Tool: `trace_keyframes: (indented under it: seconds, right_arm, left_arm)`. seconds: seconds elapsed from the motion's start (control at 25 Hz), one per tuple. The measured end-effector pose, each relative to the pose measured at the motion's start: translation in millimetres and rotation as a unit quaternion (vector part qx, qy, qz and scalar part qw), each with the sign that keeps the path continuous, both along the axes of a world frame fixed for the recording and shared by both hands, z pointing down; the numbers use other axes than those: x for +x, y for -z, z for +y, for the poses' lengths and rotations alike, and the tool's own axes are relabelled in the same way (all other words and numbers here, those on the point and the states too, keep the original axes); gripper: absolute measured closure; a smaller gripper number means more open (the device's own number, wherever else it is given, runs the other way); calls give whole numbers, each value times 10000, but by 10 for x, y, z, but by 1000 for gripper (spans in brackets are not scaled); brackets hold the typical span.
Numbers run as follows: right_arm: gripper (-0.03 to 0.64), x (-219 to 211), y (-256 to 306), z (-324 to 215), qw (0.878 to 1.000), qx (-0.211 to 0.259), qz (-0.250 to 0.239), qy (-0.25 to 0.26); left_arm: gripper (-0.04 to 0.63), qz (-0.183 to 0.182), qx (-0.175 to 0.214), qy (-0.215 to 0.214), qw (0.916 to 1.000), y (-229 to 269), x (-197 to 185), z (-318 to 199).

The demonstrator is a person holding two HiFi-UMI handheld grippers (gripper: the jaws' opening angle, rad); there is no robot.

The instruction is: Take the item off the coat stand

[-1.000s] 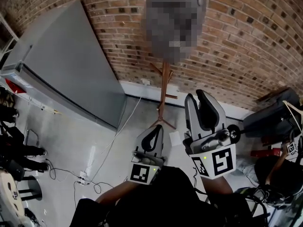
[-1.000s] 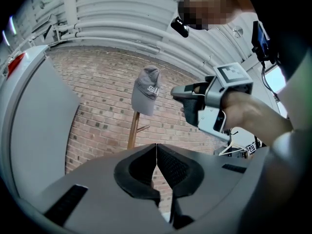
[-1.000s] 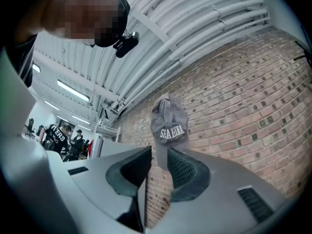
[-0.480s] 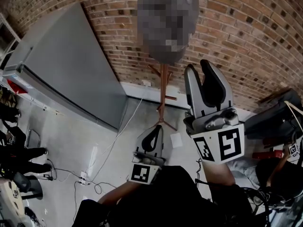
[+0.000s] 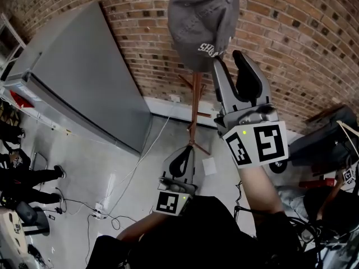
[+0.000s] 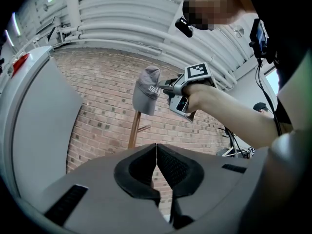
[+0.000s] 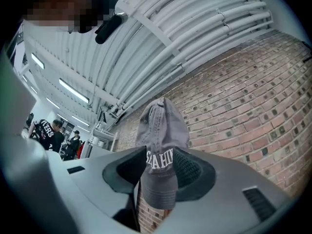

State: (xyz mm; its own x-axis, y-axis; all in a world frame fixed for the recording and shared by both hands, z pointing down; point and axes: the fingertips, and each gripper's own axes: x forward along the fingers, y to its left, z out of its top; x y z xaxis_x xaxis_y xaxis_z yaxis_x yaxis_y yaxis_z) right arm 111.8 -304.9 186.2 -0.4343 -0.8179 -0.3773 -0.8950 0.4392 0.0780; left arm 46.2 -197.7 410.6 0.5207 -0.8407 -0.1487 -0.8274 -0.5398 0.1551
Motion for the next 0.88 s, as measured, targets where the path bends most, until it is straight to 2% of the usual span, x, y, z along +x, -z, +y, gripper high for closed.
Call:
trace_keyframes:
  seconds: [0.72, 0.88]
  right_arm:
    - [465, -73, 101, -198, 9996, 149, -168, -155]
    - [530, -71, 132, -196, 9994, 248, -186, -139]
  left_arm:
    - [578, 46, 162, 73, 9998, 66, -129, 13]
    - [578, 80, 202, 59, 9997, 89, -135, -4]
